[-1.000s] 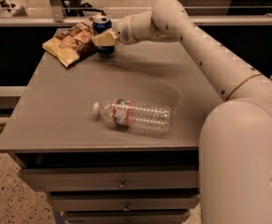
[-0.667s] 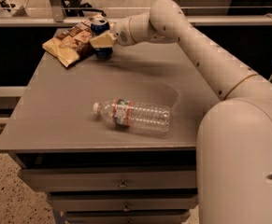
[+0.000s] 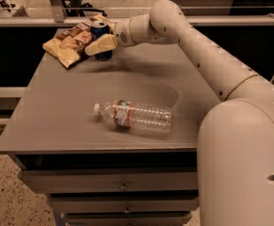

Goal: Move pepsi can near brown chip bag

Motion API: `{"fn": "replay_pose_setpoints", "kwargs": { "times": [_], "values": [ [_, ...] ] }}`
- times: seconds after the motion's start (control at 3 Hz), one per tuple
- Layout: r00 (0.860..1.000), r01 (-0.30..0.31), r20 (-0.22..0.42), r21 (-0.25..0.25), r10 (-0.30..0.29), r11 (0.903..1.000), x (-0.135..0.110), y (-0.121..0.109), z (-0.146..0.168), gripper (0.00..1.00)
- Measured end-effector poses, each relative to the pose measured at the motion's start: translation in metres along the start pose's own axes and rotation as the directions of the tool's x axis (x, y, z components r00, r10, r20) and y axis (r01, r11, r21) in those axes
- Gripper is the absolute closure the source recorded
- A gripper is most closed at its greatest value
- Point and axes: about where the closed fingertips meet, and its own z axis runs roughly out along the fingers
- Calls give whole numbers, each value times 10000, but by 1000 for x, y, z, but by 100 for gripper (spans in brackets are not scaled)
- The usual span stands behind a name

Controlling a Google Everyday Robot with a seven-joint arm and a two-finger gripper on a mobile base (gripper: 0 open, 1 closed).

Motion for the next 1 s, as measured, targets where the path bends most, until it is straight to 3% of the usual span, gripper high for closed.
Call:
{"fn": "replay_pose_setpoints", "kwargs": {
  "times": [0.33,0.67,1.0],
  "values": [
    [10000,4,-46,501,-1,9987,2,-11,-19,0],
    [9998,-114,164,1613,89,9868,4,-33,-75,0],
    [9962,-476,849,3175,216,9471,8,-52,-162,0]
  ]
}}
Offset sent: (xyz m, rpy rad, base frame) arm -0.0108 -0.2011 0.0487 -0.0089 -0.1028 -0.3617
